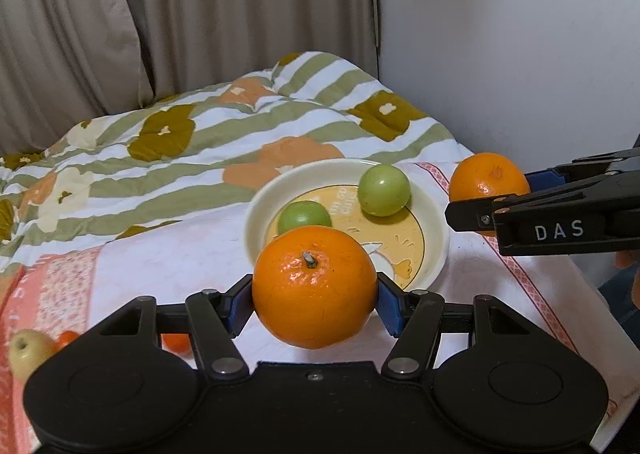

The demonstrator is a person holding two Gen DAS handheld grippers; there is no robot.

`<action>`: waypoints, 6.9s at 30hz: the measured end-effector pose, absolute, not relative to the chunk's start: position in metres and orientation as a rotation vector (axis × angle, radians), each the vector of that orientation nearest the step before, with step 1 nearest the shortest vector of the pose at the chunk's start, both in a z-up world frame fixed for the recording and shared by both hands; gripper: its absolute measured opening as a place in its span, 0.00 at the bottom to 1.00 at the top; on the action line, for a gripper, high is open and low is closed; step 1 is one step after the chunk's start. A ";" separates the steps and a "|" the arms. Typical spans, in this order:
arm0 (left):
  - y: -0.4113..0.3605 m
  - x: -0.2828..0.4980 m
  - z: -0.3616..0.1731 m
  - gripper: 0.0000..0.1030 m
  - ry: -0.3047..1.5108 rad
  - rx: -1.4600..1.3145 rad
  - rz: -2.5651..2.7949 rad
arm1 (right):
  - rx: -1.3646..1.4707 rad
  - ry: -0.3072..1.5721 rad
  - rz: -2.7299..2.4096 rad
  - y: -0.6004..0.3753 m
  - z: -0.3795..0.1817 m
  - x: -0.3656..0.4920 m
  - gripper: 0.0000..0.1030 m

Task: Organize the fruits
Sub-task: 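Carry the orange and mandarin over the bowl beside the green apples, then lower both citrus fruits into the bowl and open both grippers, then withdraw both tools from the bowl toward the kiwi and tomatoes, then grasp the brown kiwi with the left gripper while the right gripper grasps a red tomato, then carry the kiwi and tomato over the duck-print bowl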

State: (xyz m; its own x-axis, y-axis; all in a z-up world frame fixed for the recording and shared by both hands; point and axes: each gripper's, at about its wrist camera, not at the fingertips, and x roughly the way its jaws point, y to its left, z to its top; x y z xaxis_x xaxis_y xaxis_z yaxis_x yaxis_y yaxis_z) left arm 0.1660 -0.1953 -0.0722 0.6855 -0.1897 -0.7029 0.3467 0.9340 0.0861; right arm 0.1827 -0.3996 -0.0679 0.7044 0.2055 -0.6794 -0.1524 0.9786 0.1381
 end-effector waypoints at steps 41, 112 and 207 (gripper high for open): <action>-0.198 0.186 -0.099 0.94 0.864 0.176 -0.234 | 0.040 0.834 0.306 -0.387 -0.115 0.236 0.73; -0.060 0.062 -0.015 0.96 0.592 0.185 -0.189 | 0.126 0.655 0.160 -0.293 -0.010 0.095 1.00; 0.001 0.137 -0.088 0.67 0.787 0.341 -0.535 | 0.055 0.772 0.254 -0.177 -0.087 0.116 0.46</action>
State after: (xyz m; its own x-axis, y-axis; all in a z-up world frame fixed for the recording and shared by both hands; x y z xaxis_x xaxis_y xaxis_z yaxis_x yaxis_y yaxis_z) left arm 0.1372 0.0010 -0.0880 0.5847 -0.3255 -0.7431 0.5718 0.8151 0.0929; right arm 0.1156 -0.1769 -0.0873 0.6874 0.2471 -0.6829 -0.2070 0.9680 0.1419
